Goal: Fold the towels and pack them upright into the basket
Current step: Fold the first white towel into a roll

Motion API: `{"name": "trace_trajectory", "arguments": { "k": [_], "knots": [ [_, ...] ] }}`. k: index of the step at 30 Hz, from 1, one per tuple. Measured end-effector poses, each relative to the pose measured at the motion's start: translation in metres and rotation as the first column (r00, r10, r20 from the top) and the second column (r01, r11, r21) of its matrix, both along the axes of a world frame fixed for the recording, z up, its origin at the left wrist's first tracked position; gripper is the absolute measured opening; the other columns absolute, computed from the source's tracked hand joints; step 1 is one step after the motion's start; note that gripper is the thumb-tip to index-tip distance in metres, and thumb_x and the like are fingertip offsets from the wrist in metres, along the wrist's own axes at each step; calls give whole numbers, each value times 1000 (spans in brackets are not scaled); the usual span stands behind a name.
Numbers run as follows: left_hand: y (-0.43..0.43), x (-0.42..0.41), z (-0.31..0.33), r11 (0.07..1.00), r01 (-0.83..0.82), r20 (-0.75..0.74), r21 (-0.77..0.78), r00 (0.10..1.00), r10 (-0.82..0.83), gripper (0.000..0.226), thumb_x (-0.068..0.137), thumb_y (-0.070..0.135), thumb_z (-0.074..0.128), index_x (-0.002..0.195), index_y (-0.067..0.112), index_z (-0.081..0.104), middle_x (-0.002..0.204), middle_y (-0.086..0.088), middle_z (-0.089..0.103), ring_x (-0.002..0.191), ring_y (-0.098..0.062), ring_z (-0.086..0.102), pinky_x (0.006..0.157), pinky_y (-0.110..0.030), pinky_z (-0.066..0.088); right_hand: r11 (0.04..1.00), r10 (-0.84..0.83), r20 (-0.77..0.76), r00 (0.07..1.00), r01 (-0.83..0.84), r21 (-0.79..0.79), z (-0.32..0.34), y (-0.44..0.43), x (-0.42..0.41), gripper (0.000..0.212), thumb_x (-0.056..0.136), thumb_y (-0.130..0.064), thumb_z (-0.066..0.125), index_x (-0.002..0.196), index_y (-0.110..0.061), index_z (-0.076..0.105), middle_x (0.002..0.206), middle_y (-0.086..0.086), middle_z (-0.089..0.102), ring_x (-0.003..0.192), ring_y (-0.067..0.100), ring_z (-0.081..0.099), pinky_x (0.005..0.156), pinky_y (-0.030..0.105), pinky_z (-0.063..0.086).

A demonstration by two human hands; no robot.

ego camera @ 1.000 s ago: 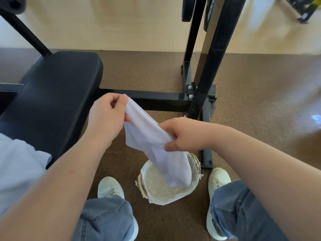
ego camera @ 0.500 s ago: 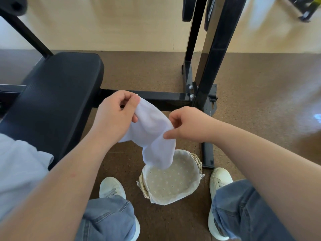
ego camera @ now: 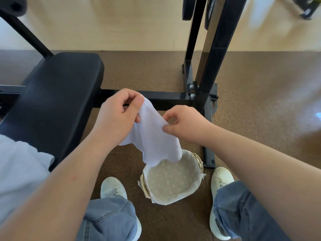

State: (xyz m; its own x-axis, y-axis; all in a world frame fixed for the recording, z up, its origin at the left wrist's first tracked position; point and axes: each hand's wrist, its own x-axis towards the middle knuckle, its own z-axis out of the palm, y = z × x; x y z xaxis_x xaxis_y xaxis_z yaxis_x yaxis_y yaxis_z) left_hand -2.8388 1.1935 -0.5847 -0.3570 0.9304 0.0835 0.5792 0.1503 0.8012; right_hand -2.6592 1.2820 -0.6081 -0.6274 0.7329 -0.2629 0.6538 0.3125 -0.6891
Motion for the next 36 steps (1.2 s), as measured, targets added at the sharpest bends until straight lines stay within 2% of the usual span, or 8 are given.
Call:
{"name": "trace_trajectory", "arguments": {
  "k": [3,5,9,13,16,20,27,36],
  "knots": [
    [-1,2,1,998,56,-3,-1,998,-56,11,105,34,52,104,35,63,75,13,67,71,-1,64,62,-3,44,995,43,29,999,-46,92,-5,0,-3,15,95,-31,72,109,-28,78,155,-10,44,118,14,59,96,32,49],
    [-1,4,0,995,95,-4,-9,995,-95,10,104,34,53,103,36,63,78,16,67,71,-2,64,62,-5,45,988,104,34,994,-107,114,-5,-3,-6,13,95,-33,71,102,-24,79,158,-8,42,123,14,57,99,31,47],
    [-2,5,-2,989,144,-26,-33,989,-145,11,104,32,54,101,39,62,81,21,66,72,-2,65,63,-5,47,959,246,16,969,-246,140,-7,-7,-11,18,95,-23,68,89,-9,76,117,-10,66,86,9,61,84,34,55],
    [-3,4,-3,991,128,-45,-41,990,-130,10,104,31,55,102,38,62,81,18,67,76,0,65,61,-6,48,969,224,90,970,-232,83,-9,-5,-13,26,96,-18,66,74,-5,60,71,5,53,63,15,49,73,42,53],
    [-3,1,-4,1000,18,-89,-15,996,-19,10,104,34,54,105,35,63,85,16,65,78,-2,62,63,-10,43,967,240,126,963,-248,54,-11,-2,-11,19,98,-20,63,88,-6,72,76,6,67,66,16,58,69,33,53],
    [-1,-4,-7,991,-129,-96,32,987,132,11,105,35,52,105,33,63,88,14,65,81,-7,63,68,-20,48,966,243,188,952,-255,41,-16,1,-7,27,98,-29,62,104,-6,75,94,14,74,79,21,68,80,41,59],
    [-1,-10,-10,957,-286,-43,42,957,288,11,107,38,50,109,34,60,79,9,67,78,-11,65,81,-36,56,952,262,405,876,-303,39,-22,6,11,35,97,-34,62,80,-4,68,64,3,51,61,19,46,60,32,43],
    [-1,-19,-22,923,-344,5,-173,937,351,19,108,33,48,124,26,57,87,3,68,73,-11,68,66,-23,49,959,265,360,894,-284,-2,-15,12,33,34,88,-38,73,75,-11,59,68,1,54,61,15,47,55,24,36]
  ]
}}
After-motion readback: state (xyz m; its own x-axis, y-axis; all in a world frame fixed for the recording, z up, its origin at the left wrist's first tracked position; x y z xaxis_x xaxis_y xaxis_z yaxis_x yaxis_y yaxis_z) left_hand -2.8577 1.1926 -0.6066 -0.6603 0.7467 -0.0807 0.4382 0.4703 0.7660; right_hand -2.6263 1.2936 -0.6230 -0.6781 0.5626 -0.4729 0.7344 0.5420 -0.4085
